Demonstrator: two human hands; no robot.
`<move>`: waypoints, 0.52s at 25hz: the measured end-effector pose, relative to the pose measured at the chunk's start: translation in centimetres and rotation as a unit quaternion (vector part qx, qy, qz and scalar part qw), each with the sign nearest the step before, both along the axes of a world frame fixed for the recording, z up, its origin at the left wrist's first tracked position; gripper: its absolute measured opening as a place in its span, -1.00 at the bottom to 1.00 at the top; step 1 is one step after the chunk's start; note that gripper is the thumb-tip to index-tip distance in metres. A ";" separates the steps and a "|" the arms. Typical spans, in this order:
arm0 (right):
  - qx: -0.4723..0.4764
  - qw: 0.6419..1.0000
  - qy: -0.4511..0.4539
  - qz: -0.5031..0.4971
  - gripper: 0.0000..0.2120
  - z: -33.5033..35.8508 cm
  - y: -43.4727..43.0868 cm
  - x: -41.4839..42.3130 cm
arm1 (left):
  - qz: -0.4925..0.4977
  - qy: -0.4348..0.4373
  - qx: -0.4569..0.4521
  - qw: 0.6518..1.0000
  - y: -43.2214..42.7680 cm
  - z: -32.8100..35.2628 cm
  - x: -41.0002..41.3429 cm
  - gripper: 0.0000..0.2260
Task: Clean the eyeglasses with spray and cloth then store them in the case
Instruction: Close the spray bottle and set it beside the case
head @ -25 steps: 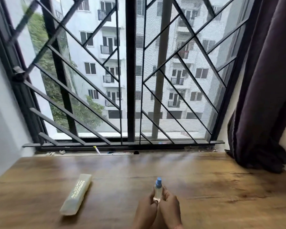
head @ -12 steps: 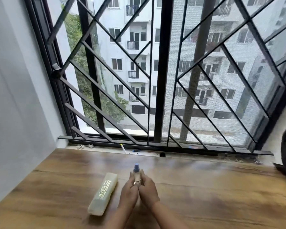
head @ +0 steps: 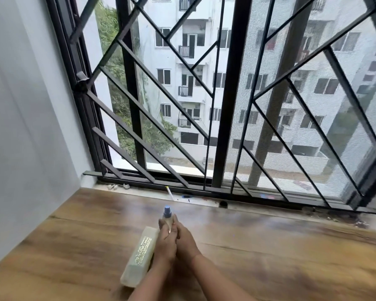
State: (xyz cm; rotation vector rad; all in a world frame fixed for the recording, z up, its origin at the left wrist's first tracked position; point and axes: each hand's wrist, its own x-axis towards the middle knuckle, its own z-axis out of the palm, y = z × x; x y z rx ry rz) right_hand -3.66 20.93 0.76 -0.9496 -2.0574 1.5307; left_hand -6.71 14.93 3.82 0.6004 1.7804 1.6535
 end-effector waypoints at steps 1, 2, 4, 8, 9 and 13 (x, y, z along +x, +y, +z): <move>-0.028 0.999 0.015 0.005 -0.45 -0.4 0.2 -0.1 | 0.004 -0.002 0.001 1.000 0.1 0.0 0.0 -0.59; -0.078 0.996 0.037 0.006 -0.46 -0.5 0.3 -0.1 | 0.006 -0.007 0.003 1.000 0.1 0.1 0.0 -0.59; -0.125 0.991 0.052 0.005 -0.65 -0.6 0.4 -0.3 | 0.010 -0.009 0.004 1.000 0.2 -0.2 -0.1 -0.59; -0.118 0.992 0.038 0.016 -0.72 -0.8 0.2 0.1 | 0.004 0.014 0.001 1.000 0.4 -0.9 -0.3 -0.64; -0.090 0.996 0.014 0.018 -0.70 -1.2 0.3 0.3 | 0.002 0.027 0.005 1.000 0.4 -1.0 -0.3 -0.68; 0.050 0.997 -0.055 -0.004 -0.46 -1.7 -0.1 1.8 | 0.028 0.121 -0.019 0.992 -0.7 -1.5 0.1 -0.56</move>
